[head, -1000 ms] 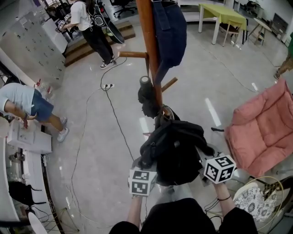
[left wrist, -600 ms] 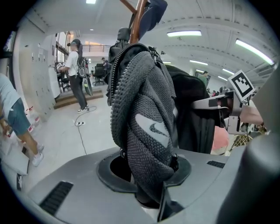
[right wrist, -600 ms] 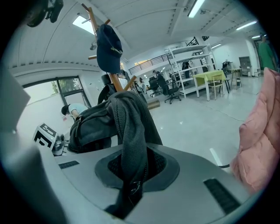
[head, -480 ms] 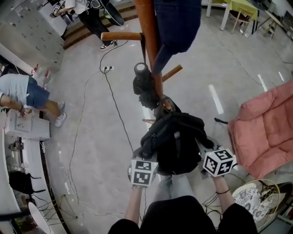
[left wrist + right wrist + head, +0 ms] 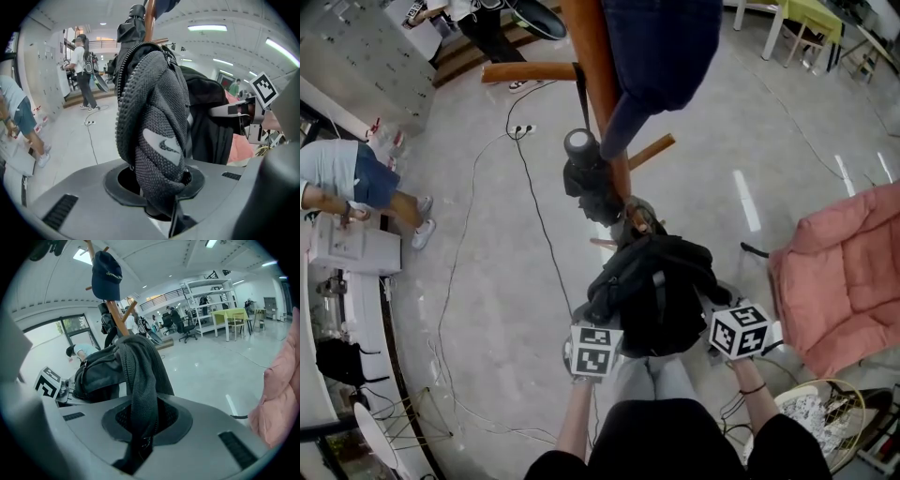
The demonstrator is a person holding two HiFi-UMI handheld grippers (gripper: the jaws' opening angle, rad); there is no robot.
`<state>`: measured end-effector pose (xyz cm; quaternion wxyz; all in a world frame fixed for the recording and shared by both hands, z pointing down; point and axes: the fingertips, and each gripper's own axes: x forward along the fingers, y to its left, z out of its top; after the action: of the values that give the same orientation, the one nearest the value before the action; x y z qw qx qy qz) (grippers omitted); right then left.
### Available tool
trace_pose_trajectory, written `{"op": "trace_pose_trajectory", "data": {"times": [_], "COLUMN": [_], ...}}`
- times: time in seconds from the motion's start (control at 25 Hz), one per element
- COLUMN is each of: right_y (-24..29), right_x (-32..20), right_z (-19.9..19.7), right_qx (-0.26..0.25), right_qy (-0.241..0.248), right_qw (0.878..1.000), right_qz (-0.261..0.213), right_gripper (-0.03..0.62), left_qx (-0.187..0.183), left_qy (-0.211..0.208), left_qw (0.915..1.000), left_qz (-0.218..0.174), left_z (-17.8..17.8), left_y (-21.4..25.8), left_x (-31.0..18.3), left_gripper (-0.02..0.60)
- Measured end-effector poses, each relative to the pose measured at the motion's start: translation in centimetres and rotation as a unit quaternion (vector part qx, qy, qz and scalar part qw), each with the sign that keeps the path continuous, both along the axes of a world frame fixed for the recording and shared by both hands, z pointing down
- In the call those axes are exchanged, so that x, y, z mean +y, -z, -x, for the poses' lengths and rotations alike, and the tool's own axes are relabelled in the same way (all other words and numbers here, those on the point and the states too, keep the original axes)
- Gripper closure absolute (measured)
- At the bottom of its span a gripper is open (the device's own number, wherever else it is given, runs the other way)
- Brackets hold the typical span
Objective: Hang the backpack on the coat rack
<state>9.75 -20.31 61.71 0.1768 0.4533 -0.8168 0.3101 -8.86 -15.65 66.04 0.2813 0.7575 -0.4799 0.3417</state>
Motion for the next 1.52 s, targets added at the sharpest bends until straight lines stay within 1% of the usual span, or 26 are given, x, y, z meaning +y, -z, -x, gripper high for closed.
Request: {"op": "trace_pose_trajectory", "data": {"times": [0.2,0.56,0.8,1.04,1.36,1.52], "right_y": [-1.6,-4.4,-5.6,-6.6,-7.4,-7.6], "right_x": [-0.9,-2.7,-3.5,-4.2,-5.2,-5.8], "right_z": [0.1,0.4,0.4,0.2,0.2,0.1], "right_qx": [0.009,0.018,0.018,0.018,0.021,0.023], "right_qy": [0.01,-0.002,-0.01,-0.016,-0.018,-0.016], "right_qw": [1.0,1.0,1.0,1.0,1.0,1.0], "right_qz": [0.008,0.019,0.016,0.011,0.003,-0.001], "right_gripper": [0.562,0.562,0.562,0.562,0.562,0.56], "left_qx": [0.003,0.008,0.011,0.011,0.01,0.014], "left_qy": [0.014,0.018,0.029,0.036,0.044,0.055], "left_qw": [0.9998,0.9994,0.9991,0.9991,0.9987,0.9983], "left_qz": [0.012,0.03,0.029,0.02,0.022,0.014], "left_z": [-0.1,0.2,0.3,0.1,0.4,0.5], "left_y": [-1.8,-4.9,-6.3,-7.4,-8.7,-9.2], "left_x": [-0.4,-1.9,-3.1,-3.8,-5.3,-6.2], "left_gripper": [0.468,0.466,0.466,0.466,0.451,0.439]}}
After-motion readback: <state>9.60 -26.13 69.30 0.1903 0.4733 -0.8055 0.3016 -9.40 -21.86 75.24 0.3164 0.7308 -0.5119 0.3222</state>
